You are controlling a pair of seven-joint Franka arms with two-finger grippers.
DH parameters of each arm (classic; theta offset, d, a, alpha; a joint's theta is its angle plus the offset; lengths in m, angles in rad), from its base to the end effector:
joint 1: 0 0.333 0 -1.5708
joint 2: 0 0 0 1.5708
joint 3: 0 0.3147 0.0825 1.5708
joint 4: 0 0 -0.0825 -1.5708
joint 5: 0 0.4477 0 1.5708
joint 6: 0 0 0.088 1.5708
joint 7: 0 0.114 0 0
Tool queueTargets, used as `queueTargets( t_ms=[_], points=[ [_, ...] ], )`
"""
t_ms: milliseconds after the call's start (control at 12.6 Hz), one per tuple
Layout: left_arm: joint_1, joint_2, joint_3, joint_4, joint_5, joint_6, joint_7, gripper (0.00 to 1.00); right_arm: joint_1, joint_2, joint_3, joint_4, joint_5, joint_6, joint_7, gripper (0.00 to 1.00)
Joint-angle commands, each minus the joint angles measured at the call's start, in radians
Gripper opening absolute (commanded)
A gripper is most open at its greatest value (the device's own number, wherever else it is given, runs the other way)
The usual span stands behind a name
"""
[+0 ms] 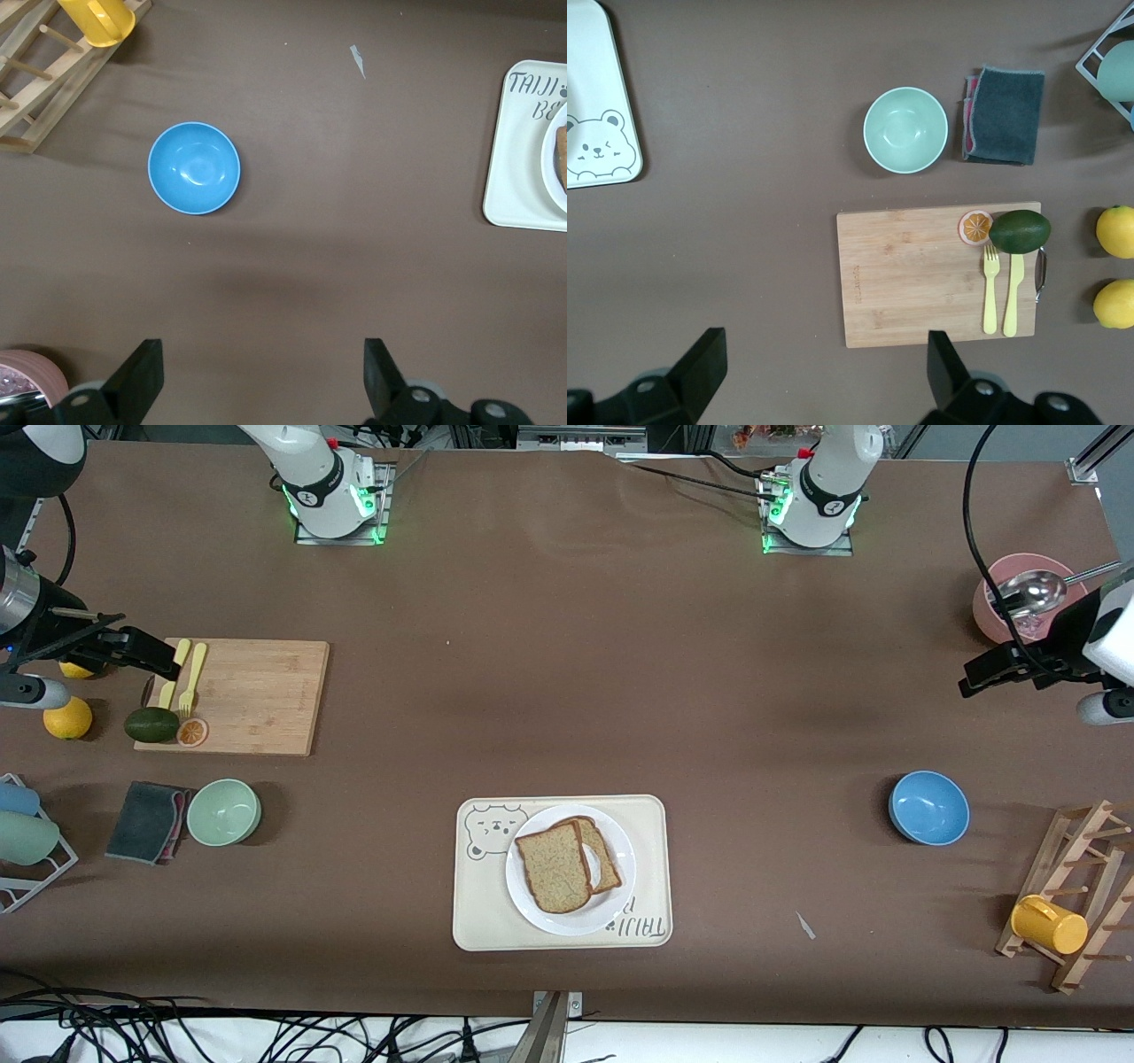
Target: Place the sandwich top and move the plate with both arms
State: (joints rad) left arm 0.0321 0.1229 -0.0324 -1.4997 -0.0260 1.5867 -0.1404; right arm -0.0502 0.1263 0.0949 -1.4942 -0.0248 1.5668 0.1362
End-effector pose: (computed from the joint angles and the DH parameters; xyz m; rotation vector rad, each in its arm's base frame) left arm 0.6557 -0.0020 0.5774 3.1059 0.2196 -0.0589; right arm 0.6540 0.0230 0.5767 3.1197 -0.1426 -0.0808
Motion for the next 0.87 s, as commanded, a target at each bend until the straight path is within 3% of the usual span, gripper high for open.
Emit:
queueTargets(
  t_ms=[0, 158, 791],
  points=[
    [-0.021, -0.041, 0.028, -0.059, -0.023, 0.060, -0.007, 0.99, -0.002, 0.000, 0.002, 0.008, 0.006, 0.001, -0.004, 1.00],
    [-0.018, -0.068, 0.020, -0.114, -0.023, 0.127, -0.007, 0.99, -0.002, -0.001, 0.000, 0.008, 0.008, 0.001, -0.001, 1.00],
    [-0.021, -0.069, 0.008, -0.123, 0.075, 0.109, 0.047, 0.99, -0.002, -0.001, 0.000, 0.008, 0.006, -0.001, -0.003, 1.00]
  ],
)
